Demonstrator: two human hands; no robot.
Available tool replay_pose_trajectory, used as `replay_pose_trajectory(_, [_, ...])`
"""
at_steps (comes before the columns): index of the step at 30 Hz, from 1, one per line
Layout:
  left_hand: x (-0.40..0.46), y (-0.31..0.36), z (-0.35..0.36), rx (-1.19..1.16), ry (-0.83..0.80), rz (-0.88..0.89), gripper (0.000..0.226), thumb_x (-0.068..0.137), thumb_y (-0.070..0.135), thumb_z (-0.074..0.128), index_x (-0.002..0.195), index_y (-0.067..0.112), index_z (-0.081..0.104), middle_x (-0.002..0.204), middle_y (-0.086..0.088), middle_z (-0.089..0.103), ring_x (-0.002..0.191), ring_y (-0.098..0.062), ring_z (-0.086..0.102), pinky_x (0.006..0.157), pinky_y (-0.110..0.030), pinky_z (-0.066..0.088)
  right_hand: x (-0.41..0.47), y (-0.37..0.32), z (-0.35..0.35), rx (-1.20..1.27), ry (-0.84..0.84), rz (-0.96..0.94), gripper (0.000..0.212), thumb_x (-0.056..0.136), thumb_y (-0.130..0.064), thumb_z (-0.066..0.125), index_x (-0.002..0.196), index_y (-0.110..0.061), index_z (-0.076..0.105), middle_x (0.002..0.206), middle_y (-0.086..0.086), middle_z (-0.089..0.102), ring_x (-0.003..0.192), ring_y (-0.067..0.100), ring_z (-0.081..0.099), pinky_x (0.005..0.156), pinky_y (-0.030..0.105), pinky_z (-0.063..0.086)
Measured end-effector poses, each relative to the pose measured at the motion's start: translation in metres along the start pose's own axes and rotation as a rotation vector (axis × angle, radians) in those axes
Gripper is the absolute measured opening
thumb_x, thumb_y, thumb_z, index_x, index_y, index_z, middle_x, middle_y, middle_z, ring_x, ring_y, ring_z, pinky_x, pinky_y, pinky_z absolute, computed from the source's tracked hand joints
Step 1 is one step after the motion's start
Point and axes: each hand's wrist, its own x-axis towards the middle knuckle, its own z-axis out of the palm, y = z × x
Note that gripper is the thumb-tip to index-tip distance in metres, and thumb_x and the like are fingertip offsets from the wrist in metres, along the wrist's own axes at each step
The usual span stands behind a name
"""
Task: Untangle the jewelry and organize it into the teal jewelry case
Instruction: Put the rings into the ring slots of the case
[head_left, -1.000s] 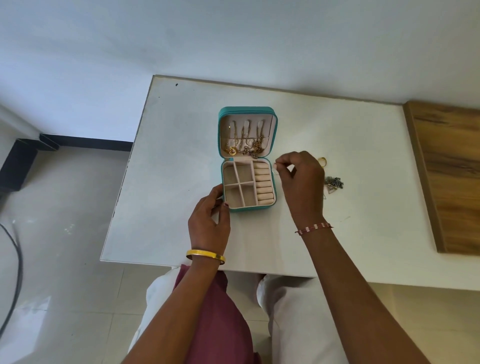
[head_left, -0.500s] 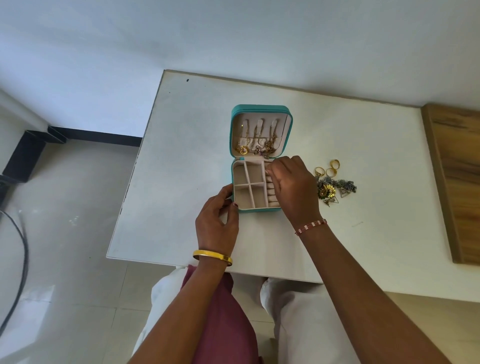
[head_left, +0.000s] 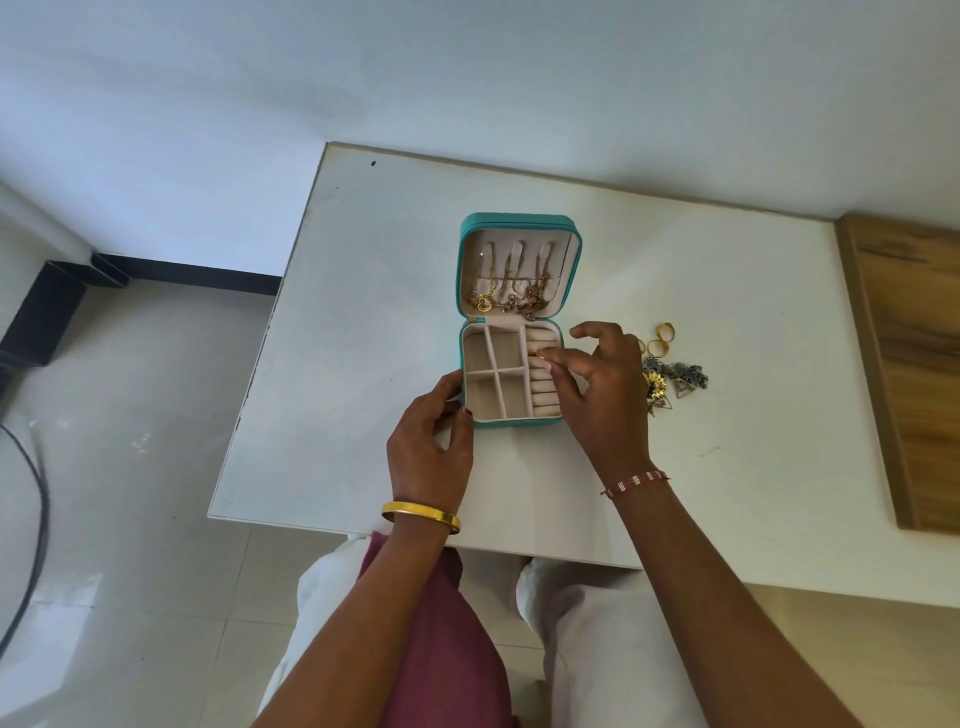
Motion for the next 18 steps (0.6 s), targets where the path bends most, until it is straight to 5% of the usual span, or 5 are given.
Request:
replay_pose_trajectory(6, [0.001, -0.002, 0.0, 0.004, -0.002, 0.005, 0.037, 0.084, 0.0, 0.057, 0.118, 0.015, 0.059, 0.103, 0.009, 0.058, 0.087, 0.008, 0.054, 0.08, 0.004, 0.038, 0.005, 0.012, -0.023, 0.339, 0.297, 0.317, 0.02, 0.083, -0.004, 0.058, 0.097, -0.01, 0.071, 0.086, 0.005, 0.053, 0.067, 0.013, 0.05, 0.065, 0.014, 0.039])
replay_pose_trajectory(10, [0.001, -0.003, 0.001, 0.002, -0.001, 0.001, 0.037, 0.084, -0.001, 0.057, 0.118, 0.013, 0.059, 0.105, 0.008, 0.059, 0.088, 0.008, 0.054, 0.081, 0.004, 0.038, 0.008, 0.045, -0.03, 0.066, 0.142, 0.424, 0.018, 0.083, -0.007, 0.062, 0.098, -0.01, 0.071, 0.097, 0.016, 0.06, 0.09, 0.033, 0.057, 0.075, 0.031, 0.045])
replay_pose_trajectory(13, [0.001, -0.004, 0.001, 0.007, 0.003, 0.002, 0.037, 0.084, -0.001, 0.056, 0.118, 0.013, 0.059, 0.104, 0.008, 0.059, 0.088, 0.009, 0.053, 0.08, 0.004, 0.038, 0.007, 0.053, -0.029, -0.111, 0.009, 0.399, 0.02, 0.086, -0.015, 0.061, 0.104, -0.01, 0.069, 0.099, 0.018, 0.057, 0.096, 0.034, 0.05, 0.076, 0.028, 0.036])
replay_pose_trajectory(18, [0.001, -0.003, 0.001, 0.005, 0.005, 0.009, 0.038, 0.084, -0.002, 0.056, 0.118, 0.014, 0.059, 0.103, 0.009, 0.059, 0.088, 0.011, 0.053, 0.079, 0.004, 0.038, 0.01, 0.049, -0.025, -0.208, -0.06, 0.34, 0.024, 0.087, -0.012, 0.059, 0.109, -0.007, 0.067, 0.105, 0.021, 0.056, 0.101, 0.037, 0.047, 0.083, 0.04, 0.041])
